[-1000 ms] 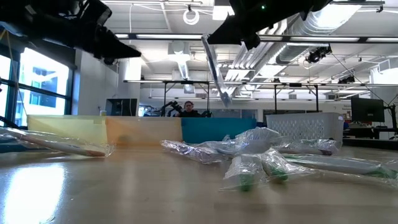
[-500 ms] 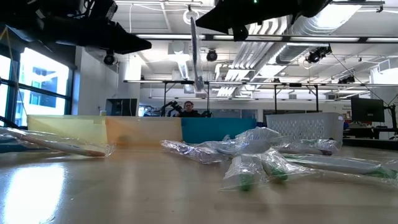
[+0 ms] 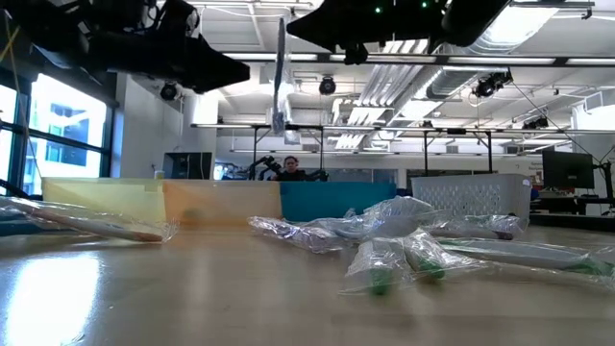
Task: Pick & Place Toothbrushes
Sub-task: Put the blue toothbrush into the orange bin, then put the yellow toothbrush into the yellow bin
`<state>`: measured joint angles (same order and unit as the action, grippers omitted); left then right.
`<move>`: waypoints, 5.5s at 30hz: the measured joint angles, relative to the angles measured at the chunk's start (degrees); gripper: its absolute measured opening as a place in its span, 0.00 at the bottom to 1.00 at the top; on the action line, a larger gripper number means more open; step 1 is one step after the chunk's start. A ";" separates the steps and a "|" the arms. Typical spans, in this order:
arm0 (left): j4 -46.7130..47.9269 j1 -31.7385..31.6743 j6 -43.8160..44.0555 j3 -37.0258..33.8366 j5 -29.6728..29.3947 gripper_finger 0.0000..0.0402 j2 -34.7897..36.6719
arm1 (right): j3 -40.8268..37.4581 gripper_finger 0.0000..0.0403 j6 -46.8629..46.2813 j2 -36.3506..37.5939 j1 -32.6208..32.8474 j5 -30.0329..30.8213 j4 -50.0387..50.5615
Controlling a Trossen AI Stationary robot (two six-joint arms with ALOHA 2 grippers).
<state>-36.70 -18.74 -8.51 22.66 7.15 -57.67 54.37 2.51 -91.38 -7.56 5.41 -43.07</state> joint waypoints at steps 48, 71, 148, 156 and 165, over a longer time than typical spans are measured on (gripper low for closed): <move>1.03 0.00 -1.72 12.02 10.77 0.03 -17.22 | 0.00 0.01 2.07 -1.58 0.05 -2.76 0.24; 0.88 0.00 -4.72 12.02 11.84 0.03 -17.05 | -0.02 0.20 0.69 -1.09 0.63 -5.68 1.90; 29.53 -24.74 1.31 11.99 6.68 0.33 -19.15 | 0.00 0.57 -4.29 10.17 3.77 15.45 27.63; 26.21 -24.76 1.31 11.99 5.30 0.34 -19.15 | 0.00 0.57 -4.29 10.17 3.77 15.45 27.89; 26.11 -24.76 1.31 11.99 5.28 0.34 -19.15 | 0.00 0.57 -4.29 10.17 3.77 15.45 27.88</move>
<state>-10.59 -43.51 -7.20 34.65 12.43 -76.82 54.37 -1.78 -81.21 -3.79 20.86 -15.20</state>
